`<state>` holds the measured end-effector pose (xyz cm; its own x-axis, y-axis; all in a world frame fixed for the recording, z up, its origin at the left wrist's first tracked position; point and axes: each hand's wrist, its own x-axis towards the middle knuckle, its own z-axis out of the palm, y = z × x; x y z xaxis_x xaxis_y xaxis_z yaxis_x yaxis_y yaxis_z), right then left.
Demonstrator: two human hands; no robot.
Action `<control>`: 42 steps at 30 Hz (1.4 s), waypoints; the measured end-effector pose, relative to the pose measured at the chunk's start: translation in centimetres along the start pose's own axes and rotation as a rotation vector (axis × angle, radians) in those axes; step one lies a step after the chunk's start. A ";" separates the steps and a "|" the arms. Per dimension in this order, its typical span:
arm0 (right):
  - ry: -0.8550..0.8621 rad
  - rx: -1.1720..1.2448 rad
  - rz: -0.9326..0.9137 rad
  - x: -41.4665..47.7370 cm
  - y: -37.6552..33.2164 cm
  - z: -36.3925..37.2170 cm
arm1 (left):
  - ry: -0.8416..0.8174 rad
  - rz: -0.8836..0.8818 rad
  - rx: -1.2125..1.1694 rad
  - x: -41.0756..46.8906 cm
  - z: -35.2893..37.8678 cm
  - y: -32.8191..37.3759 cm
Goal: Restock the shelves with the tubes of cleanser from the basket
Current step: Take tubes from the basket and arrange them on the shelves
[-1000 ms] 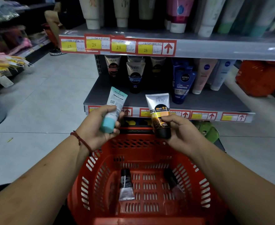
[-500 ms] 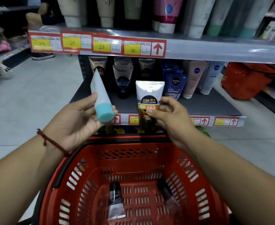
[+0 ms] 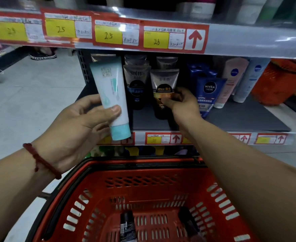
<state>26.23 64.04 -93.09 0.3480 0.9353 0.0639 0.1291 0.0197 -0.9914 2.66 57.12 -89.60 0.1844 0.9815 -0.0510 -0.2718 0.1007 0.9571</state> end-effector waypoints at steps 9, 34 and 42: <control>-0.033 -0.166 -0.012 -0.5 0.7 -0.6 | -0.028 -0.014 -0.017 0.1 0.6 -0.2; -0.118 -1.262 -0.102 -7.2 1.5 3.7 | -0.010 -0.030 0.012 0.0 0.2 0.2; -0.145 -1.285 -0.024 -5.8 1.3 3.8 | -0.006 -0.034 0.000 0.2 0.0 0.4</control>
<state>20.89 59.97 -95.20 0.2405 0.9706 -0.0135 0.9567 -0.2394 -0.1655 2.57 57.32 -89.18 0.1989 0.9766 -0.0819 -0.2650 0.1341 0.9549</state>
